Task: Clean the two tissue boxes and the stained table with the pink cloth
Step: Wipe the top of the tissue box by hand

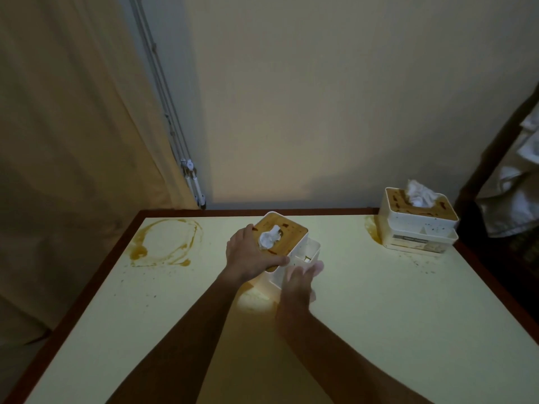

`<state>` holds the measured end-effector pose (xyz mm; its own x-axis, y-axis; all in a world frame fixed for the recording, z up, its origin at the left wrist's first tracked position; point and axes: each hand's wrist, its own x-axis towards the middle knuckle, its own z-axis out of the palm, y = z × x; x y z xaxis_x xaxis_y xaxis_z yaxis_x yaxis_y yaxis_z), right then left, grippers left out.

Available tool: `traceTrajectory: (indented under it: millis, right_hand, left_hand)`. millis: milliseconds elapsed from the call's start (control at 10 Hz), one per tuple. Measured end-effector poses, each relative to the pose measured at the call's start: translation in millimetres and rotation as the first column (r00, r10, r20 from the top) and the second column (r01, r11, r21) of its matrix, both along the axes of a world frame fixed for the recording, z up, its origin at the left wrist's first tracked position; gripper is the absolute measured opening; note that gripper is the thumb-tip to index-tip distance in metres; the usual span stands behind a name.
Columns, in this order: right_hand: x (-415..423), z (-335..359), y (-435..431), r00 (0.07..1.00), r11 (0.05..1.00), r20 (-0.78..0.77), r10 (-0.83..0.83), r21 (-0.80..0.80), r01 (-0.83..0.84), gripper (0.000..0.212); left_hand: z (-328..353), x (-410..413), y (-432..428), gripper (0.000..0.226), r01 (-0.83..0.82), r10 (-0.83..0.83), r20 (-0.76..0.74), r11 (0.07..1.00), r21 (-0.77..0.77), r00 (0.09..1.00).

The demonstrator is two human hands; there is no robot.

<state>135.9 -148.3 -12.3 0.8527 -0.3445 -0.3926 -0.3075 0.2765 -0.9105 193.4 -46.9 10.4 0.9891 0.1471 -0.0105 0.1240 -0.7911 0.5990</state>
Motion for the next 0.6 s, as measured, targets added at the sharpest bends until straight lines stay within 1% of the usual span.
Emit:
traceTrajectory:
  millis: [100,200,300,400,500,600]
  right_hand:
    - [28,7,-16,0.999,0.999,-0.016,-0.049,-0.023,0.048,0.043]
    - [47,23,-31,0.972,0.99,-0.205,-0.115,0.055,0.129,0.03]
    - [40,13,-23,0.94,0.968,-0.231,-0.25,-0.033,0.249,0.027]
    - [20,-13,-7,0.951,0.48,-0.293,-0.102,-0.852,-0.211,0.039]
    - [8,-42,-5,0.923,0.11,-0.383,0.038,-0.916,-0.385,0.054]
    - [31,-22,-14,0.947,0.436,-0.321,-0.03,-0.856,-0.276,0.052]
  left_hand:
    - [1,-1,0,0.126,-0.002,0.002,0.003,1.0,0.004,1.0]
    - [1,-1,0,0.125,-0.012,0.012,-0.007,1.0,0.01,1.0]
    - [0,0,-1,0.126,-0.012,0.012,0.001,1.0,0.02,1.0]
    - [-1,-1,0,0.124,-0.004,0.004,0.015,1.0,0.009,1.0]
    - [-3,-1,1,0.123,0.015,-0.015,0.013,1.0,-0.005,1.0]
    - [-3,0,1,0.123,0.007,-0.007,0.021,1.0,-0.015,1.0]
